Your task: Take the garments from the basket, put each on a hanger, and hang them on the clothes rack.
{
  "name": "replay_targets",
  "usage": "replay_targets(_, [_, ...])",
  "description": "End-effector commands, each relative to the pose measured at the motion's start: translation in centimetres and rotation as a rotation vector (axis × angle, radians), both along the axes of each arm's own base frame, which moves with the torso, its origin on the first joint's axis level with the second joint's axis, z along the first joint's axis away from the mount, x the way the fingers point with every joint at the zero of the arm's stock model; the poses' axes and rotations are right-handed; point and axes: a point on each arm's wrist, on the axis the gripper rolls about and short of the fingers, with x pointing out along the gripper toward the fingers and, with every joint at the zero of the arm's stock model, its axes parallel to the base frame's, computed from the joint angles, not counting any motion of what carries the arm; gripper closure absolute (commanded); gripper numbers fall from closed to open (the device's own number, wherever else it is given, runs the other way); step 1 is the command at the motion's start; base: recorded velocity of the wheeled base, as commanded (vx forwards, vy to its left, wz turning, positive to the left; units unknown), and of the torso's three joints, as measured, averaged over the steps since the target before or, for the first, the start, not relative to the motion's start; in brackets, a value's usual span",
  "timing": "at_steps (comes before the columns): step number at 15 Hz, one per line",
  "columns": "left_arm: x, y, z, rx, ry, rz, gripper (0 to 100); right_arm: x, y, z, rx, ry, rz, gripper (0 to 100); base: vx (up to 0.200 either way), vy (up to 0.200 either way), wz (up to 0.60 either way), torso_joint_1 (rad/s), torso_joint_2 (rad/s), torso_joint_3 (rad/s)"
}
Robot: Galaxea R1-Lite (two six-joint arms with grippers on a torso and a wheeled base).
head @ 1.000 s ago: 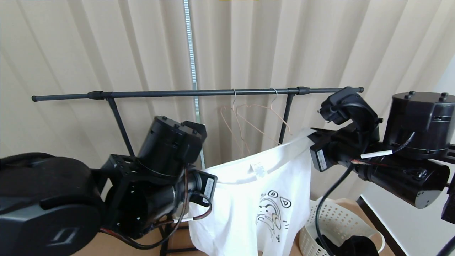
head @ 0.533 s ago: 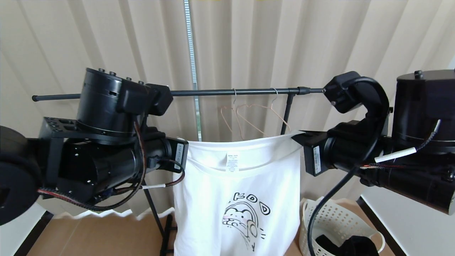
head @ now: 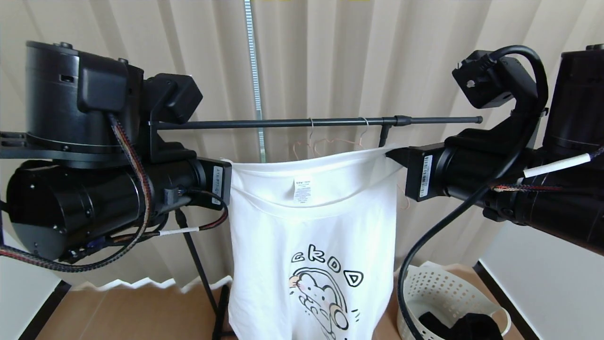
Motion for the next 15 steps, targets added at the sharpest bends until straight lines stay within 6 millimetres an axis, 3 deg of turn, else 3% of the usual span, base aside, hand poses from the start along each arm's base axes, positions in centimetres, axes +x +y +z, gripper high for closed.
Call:
replay_targets(1, [-0.1, 0.2, 0.3, -0.009, -0.009, 0.004, 100, -0.3, -0.3, 0.1, -0.005, 0.000, 0.000, 100, 0.000, 0.000, 0.00, 0.000, 0.00, 0.000])
replay_targets(5, [1.3, -0.6, 1.2, -0.031, -0.030, 0.000, 100, -1.2, -1.1, -0.8, -0.106, -0.015, 0.022, 100, 0.000, 0.000, 0.00, 0.000, 0.00, 0.000])
replay_targets(9, [3.5, -2.5, 2.9, -0.074, -0.067, -0.069, 100, -5.2, -1.1, -1.6, -0.248, 0.026, 0.179, 100, 0.000, 0.000, 0.00, 0.000, 0.00, 0.000])
replay_targets(12, [5.6, -4.5, 3.9, -0.116, -0.087, -0.185, 100, -7.9, 1.1, -1.6, -0.198, 0.052, 0.314, 100, 0.000, 0.000, 0.00, 0.000, 0.00, 0.000])
replay_targets(15, [7.0, -5.8, 4.3, -0.154, -0.112, -0.249, 100, -8.7, 3.3, -1.9, -0.128, 0.099, 0.363, 100, 0.000, 0.000, 0.00, 0.000, 0.00, 0.000])
